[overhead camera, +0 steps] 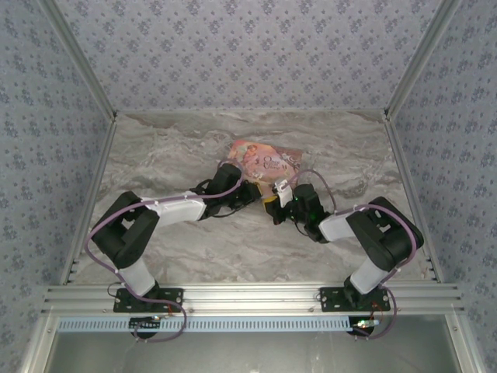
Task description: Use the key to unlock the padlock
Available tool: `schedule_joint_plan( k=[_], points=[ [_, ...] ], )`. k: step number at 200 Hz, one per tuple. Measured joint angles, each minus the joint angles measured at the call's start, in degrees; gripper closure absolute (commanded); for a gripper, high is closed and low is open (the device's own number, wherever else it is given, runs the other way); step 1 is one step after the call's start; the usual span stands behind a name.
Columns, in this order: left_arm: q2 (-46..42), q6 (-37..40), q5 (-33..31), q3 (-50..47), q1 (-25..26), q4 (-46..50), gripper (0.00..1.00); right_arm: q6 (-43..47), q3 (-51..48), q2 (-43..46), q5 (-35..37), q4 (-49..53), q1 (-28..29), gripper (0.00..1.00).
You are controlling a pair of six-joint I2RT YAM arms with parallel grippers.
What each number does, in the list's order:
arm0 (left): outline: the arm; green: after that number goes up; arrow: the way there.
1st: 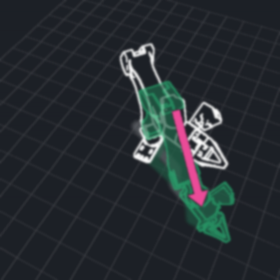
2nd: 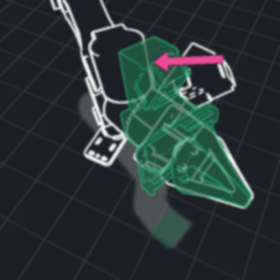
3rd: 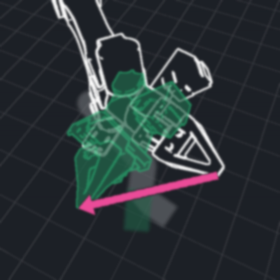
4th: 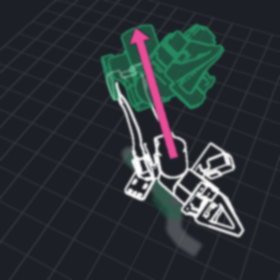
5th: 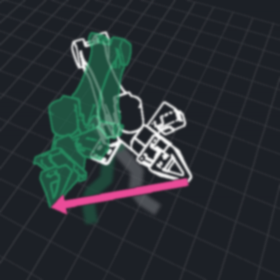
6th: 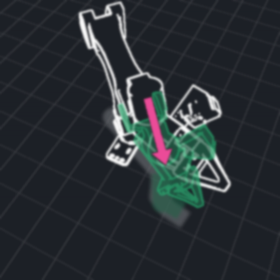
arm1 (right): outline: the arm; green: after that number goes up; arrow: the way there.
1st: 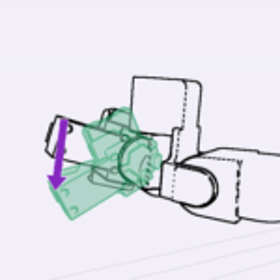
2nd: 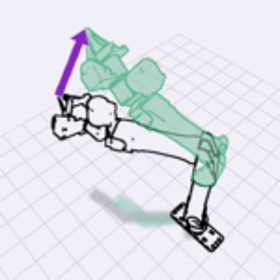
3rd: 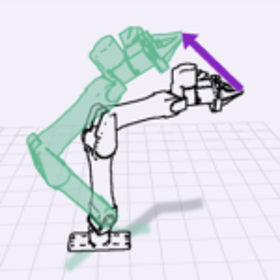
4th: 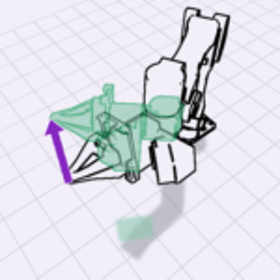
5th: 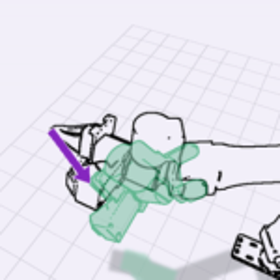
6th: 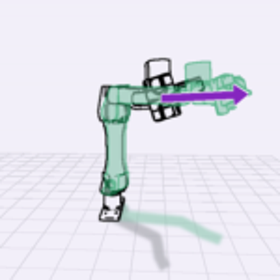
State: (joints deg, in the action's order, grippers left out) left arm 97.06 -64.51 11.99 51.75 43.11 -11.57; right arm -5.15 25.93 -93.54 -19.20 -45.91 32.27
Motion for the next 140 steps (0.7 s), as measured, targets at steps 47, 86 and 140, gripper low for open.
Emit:
schedule_joint_plan(
  k=[47, 86, 140],
  points=[
    [-0.33, -0.11, -0.04, 0.02, -0.04, 0.0, 0.96, 0.07, 0.35, -0.28, -2.49, -0.28, -1.22, 1.0],
    [-1.31, -0.24, -0.22, 0.02, -0.35, 0.04, 0.96, 0.04, 1.29, -0.59, -5.75, -0.68, -2.75, 1.0],
    [-2.45, -1.27, -1.09, 0.02, -0.39, -0.15, 0.97, -0.63, 2.75, -2.16, -12.85, -2.27, -5.62, 1.0]
  ],
)
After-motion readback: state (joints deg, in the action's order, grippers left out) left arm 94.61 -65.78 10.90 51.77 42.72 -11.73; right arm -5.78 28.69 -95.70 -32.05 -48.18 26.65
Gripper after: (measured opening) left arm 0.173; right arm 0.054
